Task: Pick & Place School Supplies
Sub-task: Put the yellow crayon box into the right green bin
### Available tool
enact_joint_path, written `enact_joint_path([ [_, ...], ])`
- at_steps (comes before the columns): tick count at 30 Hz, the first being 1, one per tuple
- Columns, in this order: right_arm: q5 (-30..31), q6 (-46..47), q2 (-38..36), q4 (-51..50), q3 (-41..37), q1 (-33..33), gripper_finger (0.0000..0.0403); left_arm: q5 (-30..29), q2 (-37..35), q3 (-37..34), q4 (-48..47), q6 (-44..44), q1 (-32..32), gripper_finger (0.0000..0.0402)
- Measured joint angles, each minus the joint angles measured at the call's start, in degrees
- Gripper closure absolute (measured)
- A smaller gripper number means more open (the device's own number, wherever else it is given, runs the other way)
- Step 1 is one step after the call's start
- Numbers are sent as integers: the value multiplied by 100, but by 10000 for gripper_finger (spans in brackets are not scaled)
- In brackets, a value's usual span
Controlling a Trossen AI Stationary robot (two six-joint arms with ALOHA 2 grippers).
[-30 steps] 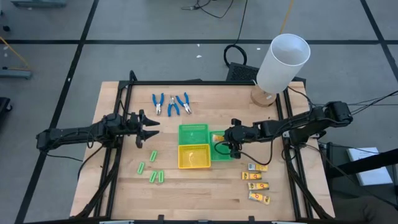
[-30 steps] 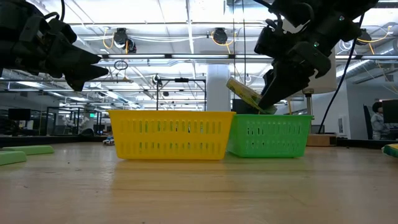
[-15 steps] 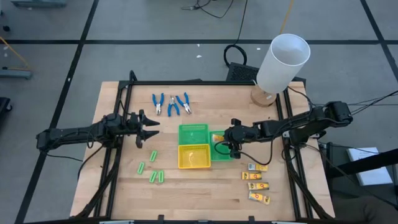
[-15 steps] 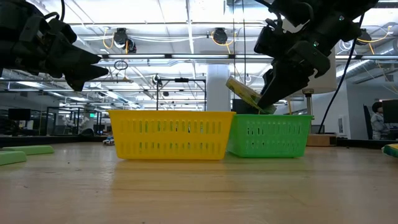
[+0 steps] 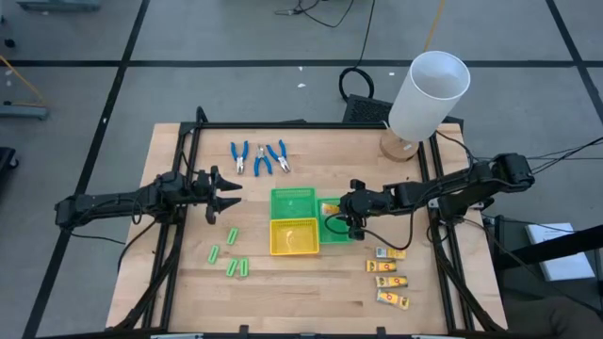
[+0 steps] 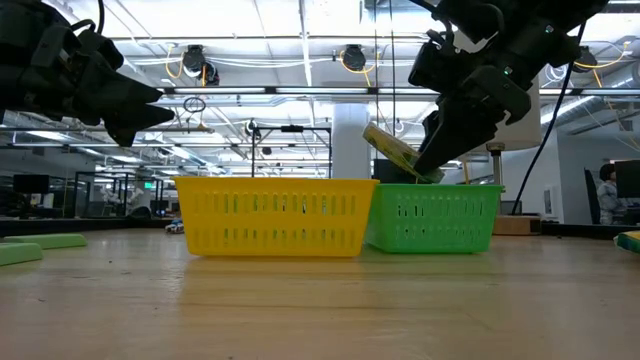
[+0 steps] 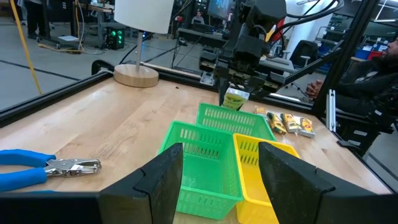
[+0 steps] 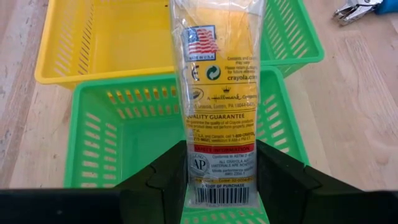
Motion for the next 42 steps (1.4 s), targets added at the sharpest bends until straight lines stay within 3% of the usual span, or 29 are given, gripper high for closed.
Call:
enact_joint_path([
  [19,-5,107,0,-2,-2,2,241,0,0,0,0,0,0,188],
  [31,-5,149,0,-52,-2,2,169,0,-2,0,0,2,0,188],
  [42,-2,-182,-49,-57,-2,40,166,0,-2,0,0,0,0,188],
])
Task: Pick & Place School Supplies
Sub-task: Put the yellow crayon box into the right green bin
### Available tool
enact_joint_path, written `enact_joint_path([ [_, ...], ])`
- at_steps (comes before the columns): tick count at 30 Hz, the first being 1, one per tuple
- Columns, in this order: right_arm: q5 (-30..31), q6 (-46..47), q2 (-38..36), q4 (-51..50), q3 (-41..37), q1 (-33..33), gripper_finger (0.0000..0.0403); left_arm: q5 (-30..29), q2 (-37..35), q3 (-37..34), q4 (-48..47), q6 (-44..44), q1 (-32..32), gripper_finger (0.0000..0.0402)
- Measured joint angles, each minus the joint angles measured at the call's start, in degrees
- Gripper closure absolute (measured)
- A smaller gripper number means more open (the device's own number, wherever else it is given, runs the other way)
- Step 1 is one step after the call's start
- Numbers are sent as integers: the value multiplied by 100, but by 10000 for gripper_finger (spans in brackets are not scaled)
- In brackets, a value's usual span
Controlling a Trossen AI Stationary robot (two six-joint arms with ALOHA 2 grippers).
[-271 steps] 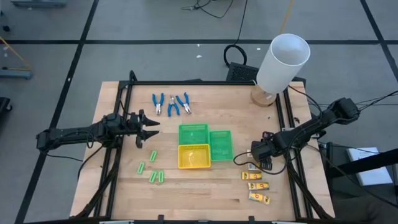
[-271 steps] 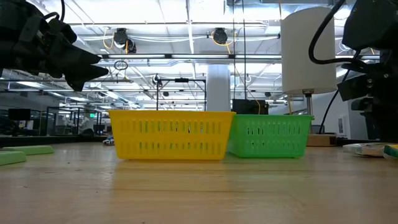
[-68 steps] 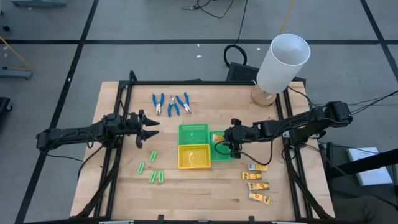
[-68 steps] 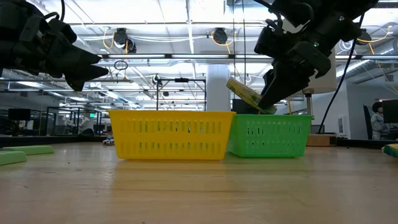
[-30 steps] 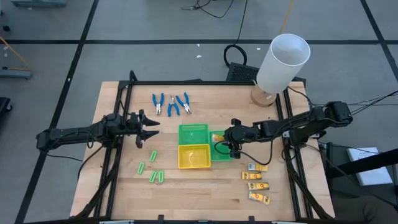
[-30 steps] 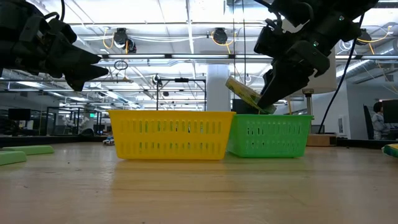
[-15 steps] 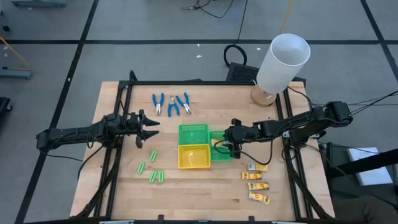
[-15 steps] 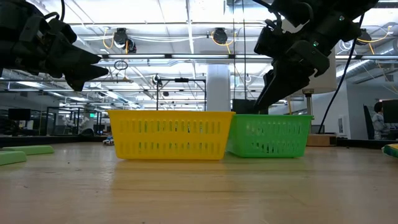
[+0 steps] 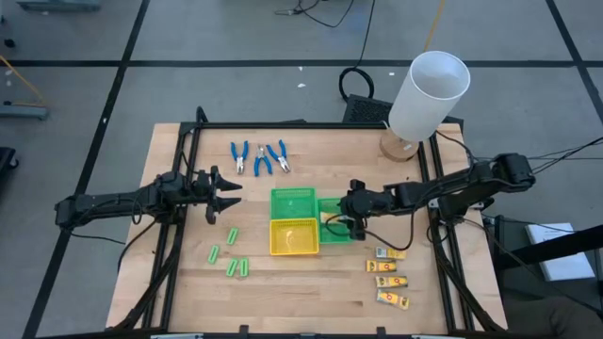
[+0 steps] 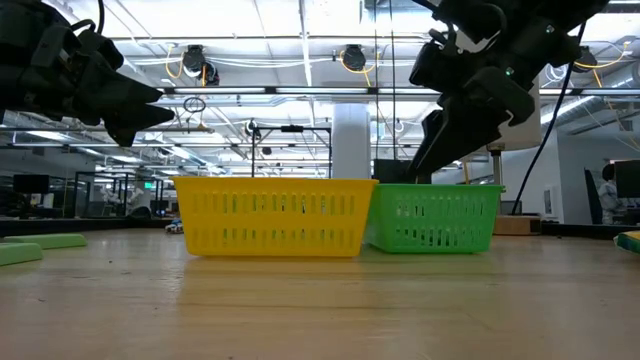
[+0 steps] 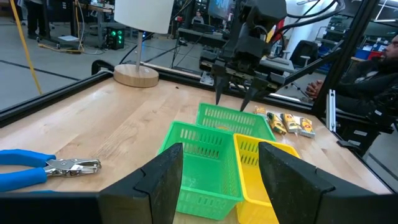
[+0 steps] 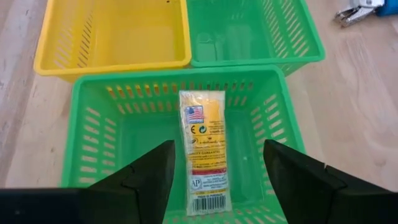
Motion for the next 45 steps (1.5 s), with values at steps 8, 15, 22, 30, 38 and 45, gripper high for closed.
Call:
enact_joint_path([
  [8,-3,-172,-405,-5,0,412,170,-1,1,0,0,1,0,188],
  [15,-3,-173,-860,-143,0,926,169,0,2,0,0,0,0,188],
  [22,-7,321,-1231,-846,0,1450,171,0,0,0,0,2,0,188],
  [30,-7,2096,-1372,-3015,0,2115,179,0,0,0,0,2,0,188],
  [38,-30,4161,-1372,-4229,0,3000,188,0,0,0,0,0,0,188],
  [45,1,4853,-1372,-4030,-308,3642,187,0,1,0,0,0,0,188],
])
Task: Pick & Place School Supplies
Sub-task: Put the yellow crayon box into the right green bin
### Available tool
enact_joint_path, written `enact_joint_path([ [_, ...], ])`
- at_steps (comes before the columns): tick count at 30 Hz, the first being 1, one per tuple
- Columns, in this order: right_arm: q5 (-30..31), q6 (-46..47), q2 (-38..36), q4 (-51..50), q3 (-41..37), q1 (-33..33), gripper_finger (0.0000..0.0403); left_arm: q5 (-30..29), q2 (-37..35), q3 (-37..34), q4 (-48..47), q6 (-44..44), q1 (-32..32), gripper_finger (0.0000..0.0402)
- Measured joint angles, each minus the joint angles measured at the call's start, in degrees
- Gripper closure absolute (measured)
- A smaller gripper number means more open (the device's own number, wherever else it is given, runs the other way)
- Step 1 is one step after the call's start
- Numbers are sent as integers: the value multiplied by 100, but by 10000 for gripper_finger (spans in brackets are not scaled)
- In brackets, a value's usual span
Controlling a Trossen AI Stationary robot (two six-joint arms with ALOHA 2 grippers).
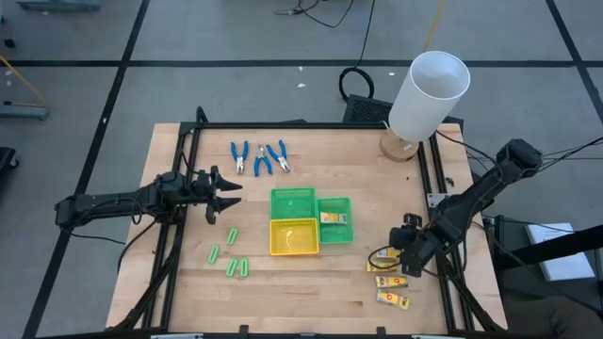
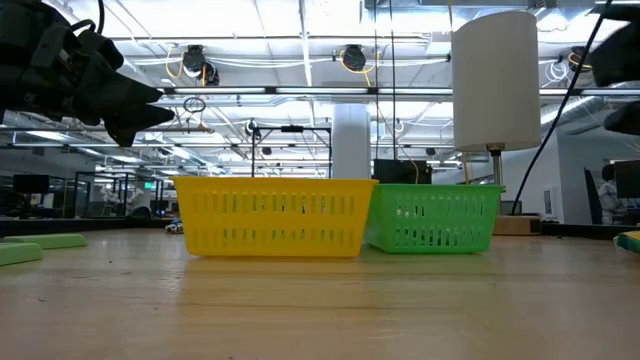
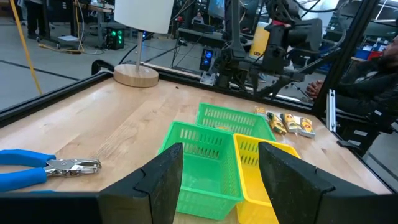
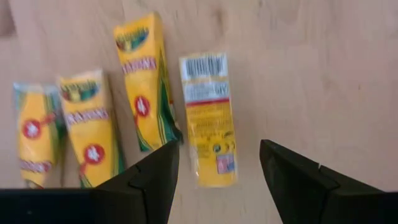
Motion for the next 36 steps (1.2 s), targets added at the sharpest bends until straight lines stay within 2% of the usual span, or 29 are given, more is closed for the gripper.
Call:
enact_joint_path([
  [6,4,-81,2,450,-432,190,187,0,0,0,0,0,0,188],
  [14,4,-328,2,2014,-1154,184,186,0,-1,0,0,1,0,188],
  [22,81,-238,-20,2183,-1532,182,199,0,0,0,0,0,0,188],
  [36,1623,-767,14,2097,-1635,163,252,0,1,0,0,1,0,188],
])
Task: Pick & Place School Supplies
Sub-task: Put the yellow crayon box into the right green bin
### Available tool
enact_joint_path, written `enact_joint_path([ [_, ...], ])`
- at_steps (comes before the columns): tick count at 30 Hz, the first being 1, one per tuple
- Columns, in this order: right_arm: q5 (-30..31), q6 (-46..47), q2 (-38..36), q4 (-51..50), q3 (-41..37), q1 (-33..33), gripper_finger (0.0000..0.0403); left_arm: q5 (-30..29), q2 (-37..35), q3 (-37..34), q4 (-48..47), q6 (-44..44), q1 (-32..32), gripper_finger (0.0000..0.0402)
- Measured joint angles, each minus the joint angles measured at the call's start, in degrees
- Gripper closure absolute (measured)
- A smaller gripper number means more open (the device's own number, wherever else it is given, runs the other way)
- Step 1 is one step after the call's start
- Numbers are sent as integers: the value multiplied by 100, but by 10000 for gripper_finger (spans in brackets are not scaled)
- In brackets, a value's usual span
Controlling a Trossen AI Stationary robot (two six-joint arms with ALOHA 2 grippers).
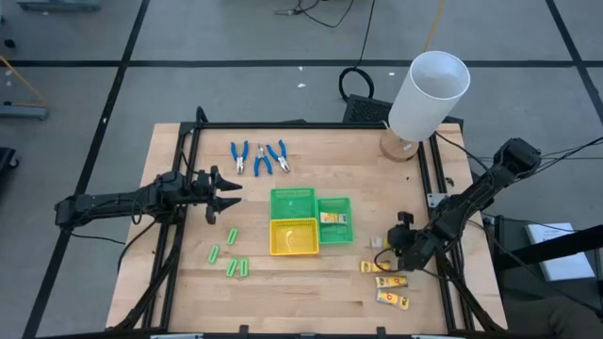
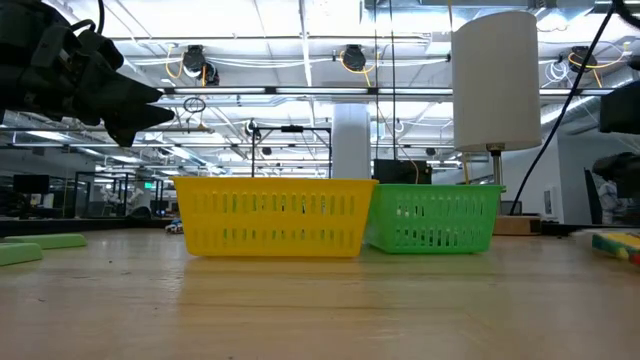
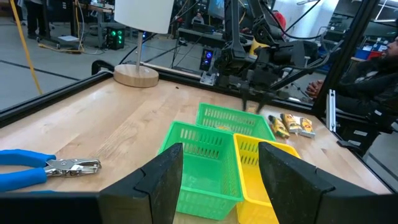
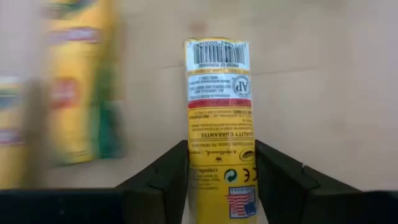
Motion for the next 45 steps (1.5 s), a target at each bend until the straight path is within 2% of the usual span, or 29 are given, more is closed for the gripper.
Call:
enact_joint_path([
  [2,181,-78,1,-24,-12,-15,259,0,0,0,0,-1,0,188],
  [15,189,55,-4,63,2,-230,285,0,0,0,0,0,0,188],
  [35,153,293,-27,76,13,-661,287,0,0,0,0,-1,0,188],
  [45,32,73,-762,75,13,-932,287,0,0,0,0,-1,0,188],
])
